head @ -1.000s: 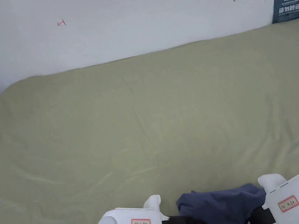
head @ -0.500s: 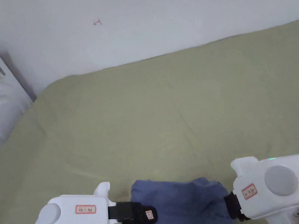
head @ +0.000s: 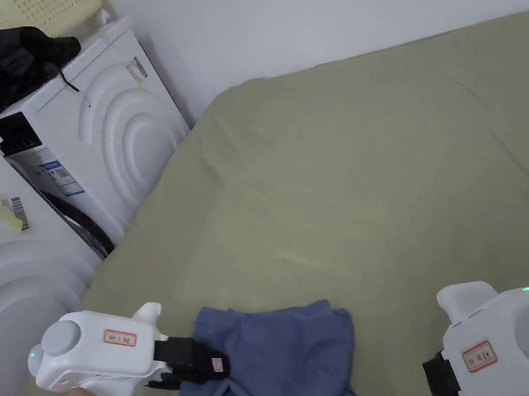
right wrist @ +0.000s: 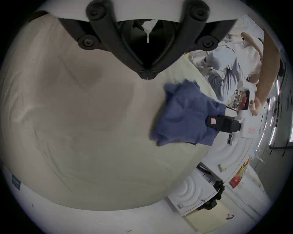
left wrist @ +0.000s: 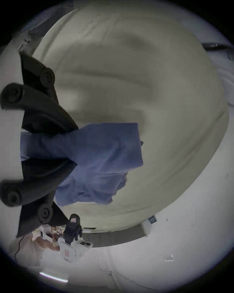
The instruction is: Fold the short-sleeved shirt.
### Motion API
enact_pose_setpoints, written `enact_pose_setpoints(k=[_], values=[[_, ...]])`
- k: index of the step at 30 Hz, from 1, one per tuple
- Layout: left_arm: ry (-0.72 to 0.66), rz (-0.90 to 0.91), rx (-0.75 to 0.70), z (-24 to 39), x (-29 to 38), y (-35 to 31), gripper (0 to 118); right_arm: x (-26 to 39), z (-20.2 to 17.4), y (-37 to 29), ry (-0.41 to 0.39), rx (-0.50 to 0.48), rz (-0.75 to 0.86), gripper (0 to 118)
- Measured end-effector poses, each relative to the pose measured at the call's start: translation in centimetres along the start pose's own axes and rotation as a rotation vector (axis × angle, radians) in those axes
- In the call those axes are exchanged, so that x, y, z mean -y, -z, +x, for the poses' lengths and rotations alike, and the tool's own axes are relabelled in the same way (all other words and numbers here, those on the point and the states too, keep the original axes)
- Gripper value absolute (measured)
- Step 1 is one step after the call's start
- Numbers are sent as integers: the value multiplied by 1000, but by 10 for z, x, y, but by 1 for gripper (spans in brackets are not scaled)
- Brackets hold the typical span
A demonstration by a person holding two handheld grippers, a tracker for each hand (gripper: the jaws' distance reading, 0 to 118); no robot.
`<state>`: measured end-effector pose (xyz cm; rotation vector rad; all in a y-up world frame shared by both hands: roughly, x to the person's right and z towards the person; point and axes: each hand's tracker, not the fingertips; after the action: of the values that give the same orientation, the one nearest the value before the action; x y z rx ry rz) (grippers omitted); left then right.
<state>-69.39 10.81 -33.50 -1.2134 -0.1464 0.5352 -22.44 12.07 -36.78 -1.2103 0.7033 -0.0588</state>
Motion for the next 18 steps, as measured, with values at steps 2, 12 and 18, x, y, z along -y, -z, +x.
enact_pose_setpoints(k=[2, 12, 18], values=[[-20, -23, 54, -6, 0, -2, 19, 3, 1, 2, -23, 11, -11, 0], [-99, 168, -131, 10, 15, -47, 60, 14, 39, -24, 20, 50, -14, 0], [-48, 282, -249, 92, 43, -48, 0, 25, 82, -59, 82, 125, 35, 0]])
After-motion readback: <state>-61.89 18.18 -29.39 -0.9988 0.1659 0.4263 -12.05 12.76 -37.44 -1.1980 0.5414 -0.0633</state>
